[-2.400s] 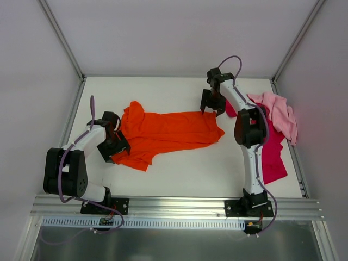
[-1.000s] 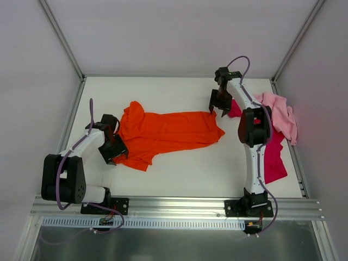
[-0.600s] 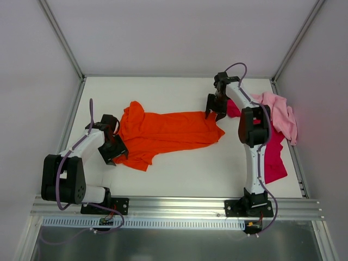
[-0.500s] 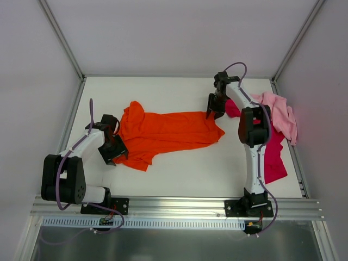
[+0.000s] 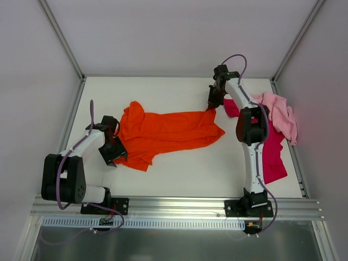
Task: Fold and stack the t-shirts
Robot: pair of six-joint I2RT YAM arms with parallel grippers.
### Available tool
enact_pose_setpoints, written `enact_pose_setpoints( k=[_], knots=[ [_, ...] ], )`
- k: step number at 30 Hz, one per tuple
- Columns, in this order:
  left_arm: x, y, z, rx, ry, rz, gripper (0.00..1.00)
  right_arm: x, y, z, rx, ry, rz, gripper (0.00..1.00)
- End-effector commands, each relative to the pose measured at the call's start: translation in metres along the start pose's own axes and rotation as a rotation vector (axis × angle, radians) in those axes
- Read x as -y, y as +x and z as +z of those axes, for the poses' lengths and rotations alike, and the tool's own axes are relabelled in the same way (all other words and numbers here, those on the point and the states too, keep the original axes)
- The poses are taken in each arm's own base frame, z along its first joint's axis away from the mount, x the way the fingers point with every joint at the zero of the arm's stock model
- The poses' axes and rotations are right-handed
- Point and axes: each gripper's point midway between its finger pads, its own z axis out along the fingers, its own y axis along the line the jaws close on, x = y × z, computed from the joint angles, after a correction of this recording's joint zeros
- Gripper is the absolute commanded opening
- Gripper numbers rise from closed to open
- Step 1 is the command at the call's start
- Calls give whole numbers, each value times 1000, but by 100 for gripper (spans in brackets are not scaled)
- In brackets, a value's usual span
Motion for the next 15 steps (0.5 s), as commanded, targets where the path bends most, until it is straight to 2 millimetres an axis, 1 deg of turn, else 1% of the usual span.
enact_pose_setpoints(
  k=[1,6,8,14,15],
  knots=[
    [-2,6,1,-33,-14,-8,53,-3,-33,-19,113,5,-15,1],
    [-4,7,3,-39,-27,-11,53,6,-48,-24,176,48,-6,1],
    [-4,7,3,-42,-27,-11,53,10,-57,-27,207,55,2,1],
    [-4,8,4,-46,-29,-11,53,16,-75,-30,268,65,15,1],
    [-4,7,4,-45,-28,-11,53,15,-76,-31,272,61,18,3]
  ],
)
